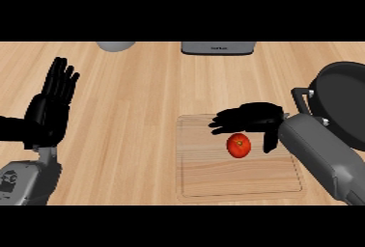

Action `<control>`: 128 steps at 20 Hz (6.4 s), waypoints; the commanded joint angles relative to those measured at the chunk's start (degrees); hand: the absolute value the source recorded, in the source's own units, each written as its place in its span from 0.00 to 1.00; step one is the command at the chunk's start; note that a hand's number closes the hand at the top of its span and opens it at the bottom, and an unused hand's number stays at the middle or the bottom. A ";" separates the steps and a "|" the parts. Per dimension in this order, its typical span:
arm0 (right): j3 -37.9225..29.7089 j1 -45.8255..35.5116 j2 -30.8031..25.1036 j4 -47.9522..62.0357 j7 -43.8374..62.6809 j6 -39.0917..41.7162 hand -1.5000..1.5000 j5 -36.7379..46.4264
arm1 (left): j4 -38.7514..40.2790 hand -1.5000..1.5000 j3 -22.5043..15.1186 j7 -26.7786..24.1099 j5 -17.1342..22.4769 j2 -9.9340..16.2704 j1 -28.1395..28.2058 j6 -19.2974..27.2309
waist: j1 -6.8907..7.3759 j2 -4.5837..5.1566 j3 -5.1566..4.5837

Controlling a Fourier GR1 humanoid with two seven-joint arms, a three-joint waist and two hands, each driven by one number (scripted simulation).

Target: Pick the tomato from the cutting board and place it in the pot

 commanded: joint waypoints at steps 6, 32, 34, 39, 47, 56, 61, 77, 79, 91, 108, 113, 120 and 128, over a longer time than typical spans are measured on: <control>-2.42 1.47 5.23 3.98 -4.89 -0.95 0.00 6.29 | -3.39 0.50 0.64 3.66 -1.81 -1.34 0.02 0.09 | -0.05 -0.08 0.00; -22.66 1.38 4.67 6.10 24.31 -10.18 1.00 3.04 | 0.89 0.50 3.44 0.78 -3.07 -1.65 -1.39 -1.57 | -1.71 0.76 -0.01; -25.83 0.81 3.51 8.24 30.66 -11.25 1.00 1.82 | 0.69 0.50 3.41 0.64 -3.05 -1.80 -1.22 -1.48 | -2.32 1.09 -0.22; -35.25 -4.92 2.22 12.81 51.49 -18.45 1.00 -0.97 | 0.32 0.50 3.10 0.79 -2.80 -1.99 -1.47 -1.85 | -0.04 1.05 -0.39; -39.83 -15.04 -4.34 18.73 85.10 -36.92 1.00 6.13 | -0.32 0.50 1.17 1.55 -2.94 -2.46 -2.86 -2.95 | 3.25 1.21 -0.76; -31.85 -26.28 -7.32 28.68 123.14 -46.91 1.00 25.07 | 0.58 0.50 -0.30 2.66 -3.76 -3.51 -5.01 -2.54 | 4.44 1.19 -0.53; -28.81 -28.30 -2.97 33.51 138.20 -42.65 1.00 30.83 | 1.42 0.50 0.90 0.83 -3.96 -3.15 -2.10 -2.59 | 2.72 0.60 -0.21; -34.91 -13.86 -9.84 27.90 128.75 -49.05 1.00 28.13 | -2.58 0.50 4.53 4.73 -2.73 -1.18 -0.60 -2.37 | -1.37 -0.57 -0.02; -34.87 -12.17 -8.81 26.08 129.49 -47.98 1.00 28.54 | -0.88 0.50 3.83 0.16 -3.74 -2.96 1.86 -2.84 | -1.43 -0.57 -0.08; -48.78 -3.47 -8.84 24.75 118.42 -51.26 1.00 14.42 | 0.66 0.50 5.50 3.07 -3.16 -2.37 -2.13 -3.42 | -1.19 -0.18 0.02; -62.68 2.43 -7.26 13.36 88.07 -67.64 0.00 -2.82 | 0.43 0.50 3.48 2.59 -5.50 -5.17 -1.66 -3.32 | -0.32 0.14 0.08; -67.45 8.13 -5.42 3.69 81.74 -71.00 0.00 -9.85 | -0.01 0.50 5.57 2.67 -5.43 -3.83 -1.49 -3.10 | -1.04 -0.19 0.07; -69.72 23.11 -2.42 -16.11 78.26 -73.77 0.00 -13.91 | -1.19 0.50 6.73 0.58 -4.40 -3.23 2.29 -5.48 | -2.02 -0.58 -0.05; -73.33 41.55 1.37 -37.70 78.13 -71.41 0.00 -17.66 | 1.01 0.50 6.76 -1.65 -4.94 -4.94 2.39 -6.35 | -1.51 -0.28 -0.07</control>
